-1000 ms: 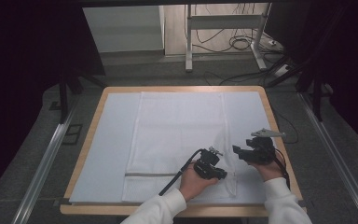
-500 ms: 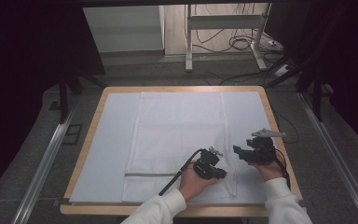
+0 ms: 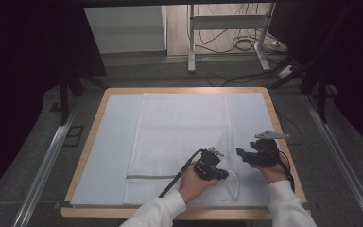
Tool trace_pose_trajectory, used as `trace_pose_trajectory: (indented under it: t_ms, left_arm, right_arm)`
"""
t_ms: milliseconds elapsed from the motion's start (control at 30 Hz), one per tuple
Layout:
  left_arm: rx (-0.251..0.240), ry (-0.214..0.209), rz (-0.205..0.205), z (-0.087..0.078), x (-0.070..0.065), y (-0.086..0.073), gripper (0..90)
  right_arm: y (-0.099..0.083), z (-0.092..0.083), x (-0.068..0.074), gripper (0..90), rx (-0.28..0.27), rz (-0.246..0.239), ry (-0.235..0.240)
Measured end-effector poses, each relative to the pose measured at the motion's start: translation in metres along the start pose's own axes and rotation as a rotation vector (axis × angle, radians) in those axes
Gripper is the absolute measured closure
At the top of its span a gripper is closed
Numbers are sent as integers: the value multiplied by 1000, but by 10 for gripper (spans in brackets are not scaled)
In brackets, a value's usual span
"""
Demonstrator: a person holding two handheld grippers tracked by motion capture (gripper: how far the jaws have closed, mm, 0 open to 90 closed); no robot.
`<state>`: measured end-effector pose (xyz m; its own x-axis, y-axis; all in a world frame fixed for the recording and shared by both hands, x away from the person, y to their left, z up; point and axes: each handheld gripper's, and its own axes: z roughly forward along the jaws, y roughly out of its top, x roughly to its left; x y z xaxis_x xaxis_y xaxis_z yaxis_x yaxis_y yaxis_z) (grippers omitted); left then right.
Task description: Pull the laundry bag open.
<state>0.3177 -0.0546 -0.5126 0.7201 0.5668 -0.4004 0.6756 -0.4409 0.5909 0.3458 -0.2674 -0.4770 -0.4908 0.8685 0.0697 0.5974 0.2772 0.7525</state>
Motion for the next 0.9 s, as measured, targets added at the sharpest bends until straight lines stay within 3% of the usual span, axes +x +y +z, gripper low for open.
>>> trace_pose_trajectory:
  t_ms: [433,900]
  left_arm:
    - [-16,-12,8,-9,1,-1,866]
    - [-72,-21,-2,-36,7,-3,866]
  right_arm:
    - [-1,-1,-2,323,17,21,11]
    - [-2,-1,-4,297,34,42,19]
